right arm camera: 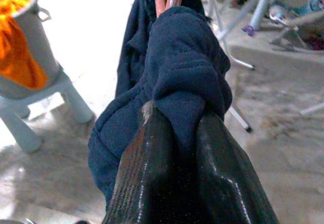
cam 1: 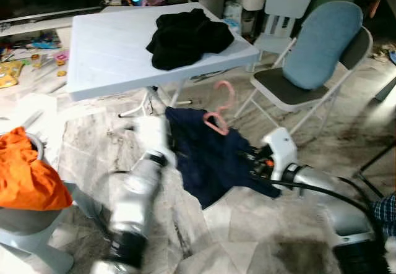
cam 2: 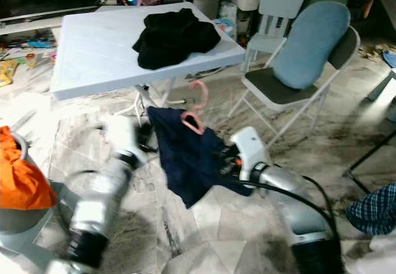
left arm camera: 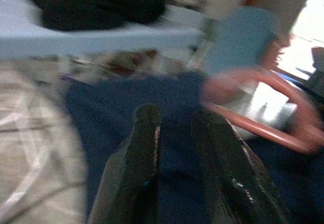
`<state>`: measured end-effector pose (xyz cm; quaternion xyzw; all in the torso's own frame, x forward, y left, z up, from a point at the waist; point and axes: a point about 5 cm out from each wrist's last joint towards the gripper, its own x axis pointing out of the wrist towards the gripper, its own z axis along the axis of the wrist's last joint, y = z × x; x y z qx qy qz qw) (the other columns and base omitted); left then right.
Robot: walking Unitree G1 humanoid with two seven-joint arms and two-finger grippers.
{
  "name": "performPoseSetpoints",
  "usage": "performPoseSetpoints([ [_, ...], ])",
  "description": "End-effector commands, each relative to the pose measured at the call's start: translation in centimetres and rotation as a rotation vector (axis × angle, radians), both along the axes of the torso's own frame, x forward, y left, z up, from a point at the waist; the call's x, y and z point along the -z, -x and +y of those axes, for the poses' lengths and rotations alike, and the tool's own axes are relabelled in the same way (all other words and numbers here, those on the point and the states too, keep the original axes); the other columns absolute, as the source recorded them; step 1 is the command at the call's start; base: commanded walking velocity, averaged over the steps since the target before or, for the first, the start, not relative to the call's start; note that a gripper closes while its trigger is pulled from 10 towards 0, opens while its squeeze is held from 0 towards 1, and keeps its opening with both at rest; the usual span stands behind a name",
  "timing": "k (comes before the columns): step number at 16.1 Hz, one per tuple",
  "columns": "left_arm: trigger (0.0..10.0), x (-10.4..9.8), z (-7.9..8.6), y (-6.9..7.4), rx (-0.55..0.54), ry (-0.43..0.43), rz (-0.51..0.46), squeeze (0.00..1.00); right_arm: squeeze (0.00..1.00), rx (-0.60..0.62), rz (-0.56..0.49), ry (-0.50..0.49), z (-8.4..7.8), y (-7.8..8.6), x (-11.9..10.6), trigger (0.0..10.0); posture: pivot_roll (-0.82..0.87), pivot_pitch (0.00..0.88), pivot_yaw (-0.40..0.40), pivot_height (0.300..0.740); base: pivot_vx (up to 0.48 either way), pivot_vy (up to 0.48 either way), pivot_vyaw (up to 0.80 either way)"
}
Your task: Hang hanger
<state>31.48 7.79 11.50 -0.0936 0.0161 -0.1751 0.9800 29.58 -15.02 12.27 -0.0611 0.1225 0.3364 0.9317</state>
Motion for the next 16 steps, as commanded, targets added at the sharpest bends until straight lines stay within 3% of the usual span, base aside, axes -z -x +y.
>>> performPoseSetpoints([
  [1, 10.0, 0.0, 0.4, 0.0, -0.003, -0.026, -0.007, 1.0, 0.0, -0.042, -0.064, -0.038, 1.0, -0.1, -1.9, 10.0, -0.14, 0.0, 0.002, 0.74, 0.0, 0.0, 0.0],
  [6, 10.0, 0.0, 1.4, -0.9, -0.034, -0.095, -0.007, 1.0, 0.0, -0.118, -0.043, -0.118, 2.0, 0.6, -3.3, 10.0, -0.14, 0.0, 0.005, 0.74, 0.0, 0.0, 0.0],
  [10, 10.0, -0.2, 1.7, -1.2, -0.054, -0.093, -0.021, 1.0, 0.0, -0.222, 0.011, -0.138, 2.5, 1.8, -3.7, 10.0, -0.15, 0.0, 0.007, 0.74, 0.0, 0.0, 0.0],
  [12, 10.0, -0.2, 1.5, -1.4, -0.051, -0.098, -0.023, 0.63, 0.0, -0.248, 0.025, -0.133, 2.8, 2.2, -3.7, 10.0, -0.15, 0.0, 0.007, 0.74, 0.0, 0.0, 0.0],
  [13, 10.0, -0.2, 1.5, -1.5, -0.05, -0.101, -0.023, 0.0, 0.0, -0.264, 0.031, -0.135, 2.9, 2.4, -3.7, 10.0, -0.15, 0.0, 0.007, 0.74, 0.0, 0.0, 0.0],
  [16, 10.0, -0.1, 1.6, -1.5, -0.049, -0.119, -0.022, 0.0, 0.0, -0.32, 0.047, -0.14, 3.4, 3.2, -3.8, 10.0, -0.15, 0.0, 0.008, 0.74, 0.0, 0.0, 0.0],
])
